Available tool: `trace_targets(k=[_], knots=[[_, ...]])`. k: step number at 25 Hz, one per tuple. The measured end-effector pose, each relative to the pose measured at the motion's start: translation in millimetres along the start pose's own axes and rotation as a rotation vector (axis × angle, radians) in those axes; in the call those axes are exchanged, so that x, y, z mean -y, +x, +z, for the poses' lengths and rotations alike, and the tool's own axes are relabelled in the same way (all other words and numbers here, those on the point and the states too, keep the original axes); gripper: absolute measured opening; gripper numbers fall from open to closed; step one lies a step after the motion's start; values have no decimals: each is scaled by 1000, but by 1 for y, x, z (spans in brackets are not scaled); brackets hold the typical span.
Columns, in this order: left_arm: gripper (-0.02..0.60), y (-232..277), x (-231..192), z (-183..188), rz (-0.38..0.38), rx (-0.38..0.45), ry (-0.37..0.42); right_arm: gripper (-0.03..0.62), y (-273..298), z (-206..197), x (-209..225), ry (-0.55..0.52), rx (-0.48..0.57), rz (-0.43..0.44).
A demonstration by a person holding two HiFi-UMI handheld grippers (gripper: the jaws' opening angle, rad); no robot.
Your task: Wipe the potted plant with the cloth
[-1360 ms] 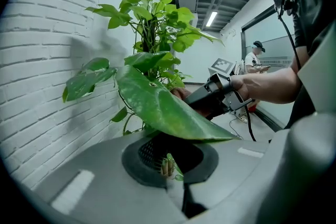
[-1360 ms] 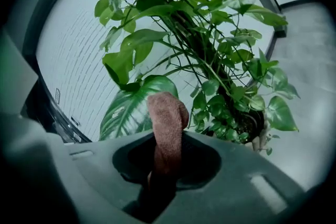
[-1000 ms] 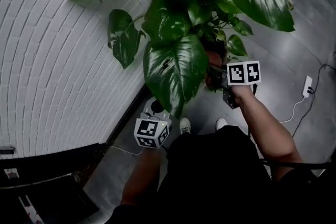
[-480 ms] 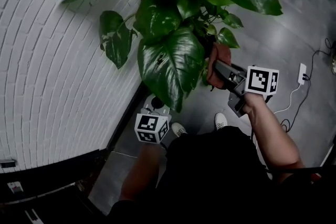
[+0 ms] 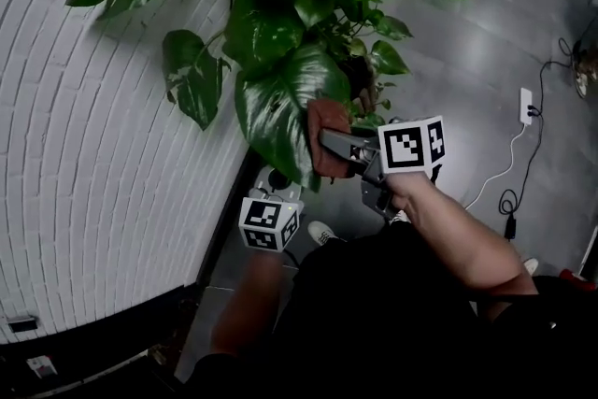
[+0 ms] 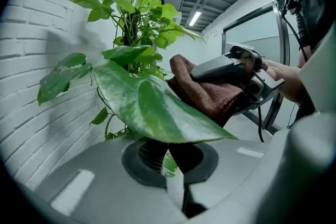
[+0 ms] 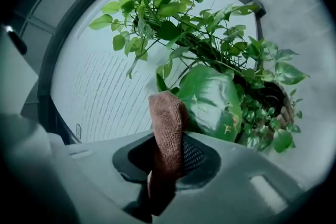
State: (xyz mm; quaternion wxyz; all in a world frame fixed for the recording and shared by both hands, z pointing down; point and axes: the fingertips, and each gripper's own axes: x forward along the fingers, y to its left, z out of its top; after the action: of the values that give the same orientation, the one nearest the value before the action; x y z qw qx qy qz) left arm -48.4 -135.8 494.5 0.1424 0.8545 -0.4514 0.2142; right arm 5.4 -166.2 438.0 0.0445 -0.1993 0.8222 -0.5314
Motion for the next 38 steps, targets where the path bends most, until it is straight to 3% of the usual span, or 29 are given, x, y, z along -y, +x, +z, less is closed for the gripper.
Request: trace_targets(k=[13, 24, 38], knots=[[17, -3, 1, -1, 9, -9, 5, 63, 10, -12, 61, 28, -79, -111], [17, -5, -1, 4, 62, -13, -6, 63, 14, -9, 89, 46, -96, -118], [17, -6, -3, 15, 78, 5, -2, 63, 3, -22, 144, 85, -93, -225]])
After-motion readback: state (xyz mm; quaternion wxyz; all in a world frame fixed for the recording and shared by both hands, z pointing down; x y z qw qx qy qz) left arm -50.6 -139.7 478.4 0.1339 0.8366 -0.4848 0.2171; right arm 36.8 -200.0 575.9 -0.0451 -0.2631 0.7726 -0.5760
